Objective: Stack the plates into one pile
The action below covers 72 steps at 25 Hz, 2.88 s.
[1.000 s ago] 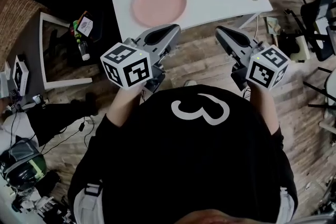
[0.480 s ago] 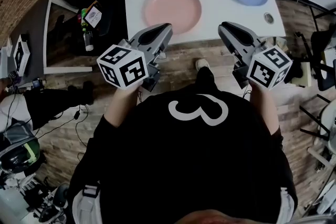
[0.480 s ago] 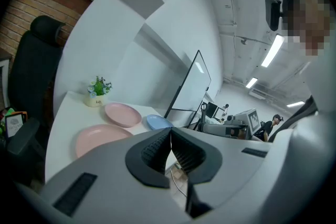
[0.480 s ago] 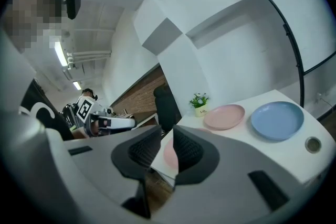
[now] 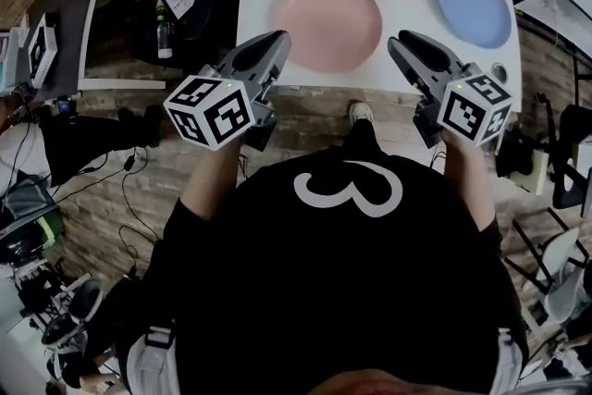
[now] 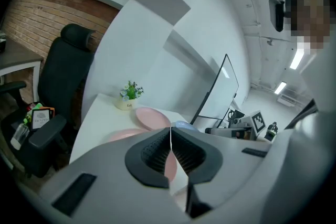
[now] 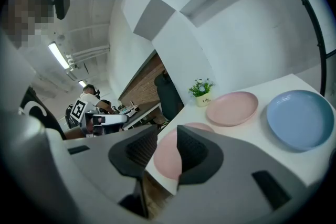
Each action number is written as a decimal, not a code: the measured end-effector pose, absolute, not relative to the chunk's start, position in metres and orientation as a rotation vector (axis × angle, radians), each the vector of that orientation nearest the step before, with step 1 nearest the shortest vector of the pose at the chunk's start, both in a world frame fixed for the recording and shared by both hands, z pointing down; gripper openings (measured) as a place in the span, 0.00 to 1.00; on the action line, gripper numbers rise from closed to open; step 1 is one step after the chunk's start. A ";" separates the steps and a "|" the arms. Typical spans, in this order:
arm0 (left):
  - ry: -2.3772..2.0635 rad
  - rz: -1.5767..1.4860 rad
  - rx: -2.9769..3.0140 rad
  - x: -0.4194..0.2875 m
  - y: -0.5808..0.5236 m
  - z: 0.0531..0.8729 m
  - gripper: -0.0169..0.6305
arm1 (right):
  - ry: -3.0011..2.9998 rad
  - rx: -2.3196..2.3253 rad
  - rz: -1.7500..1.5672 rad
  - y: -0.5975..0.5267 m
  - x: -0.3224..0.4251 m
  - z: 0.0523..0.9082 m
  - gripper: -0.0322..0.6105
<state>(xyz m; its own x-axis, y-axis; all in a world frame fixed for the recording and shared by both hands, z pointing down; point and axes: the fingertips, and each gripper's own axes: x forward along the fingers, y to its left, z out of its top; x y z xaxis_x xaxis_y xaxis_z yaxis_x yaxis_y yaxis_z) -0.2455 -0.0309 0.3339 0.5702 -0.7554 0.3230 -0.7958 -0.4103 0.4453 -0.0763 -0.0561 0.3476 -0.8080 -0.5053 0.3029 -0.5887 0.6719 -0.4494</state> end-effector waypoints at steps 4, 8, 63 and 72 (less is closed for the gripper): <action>-1.295 0.123 2.178 -0.263 -0.050 0.354 0.05 | -2.664 0.878 0.819 -0.088 -0.079 0.375 0.22; -1.349 0.161 2.085 -0.273 -0.057 0.380 0.05 | -2.600 0.881 0.866 -0.104 -0.072 0.403 0.22; -1.360 0.292 1.491 -0.319 -0.079 0.546 0.10 | -2.246 0.897 1.131 -0.154 -0.096 0.538 0.15; -1.316 0.293 1.583 -0.305 -0.086 0.524 0.10 | -2.260 1.047 1.078 -0.145 -0.077 0.511 0.14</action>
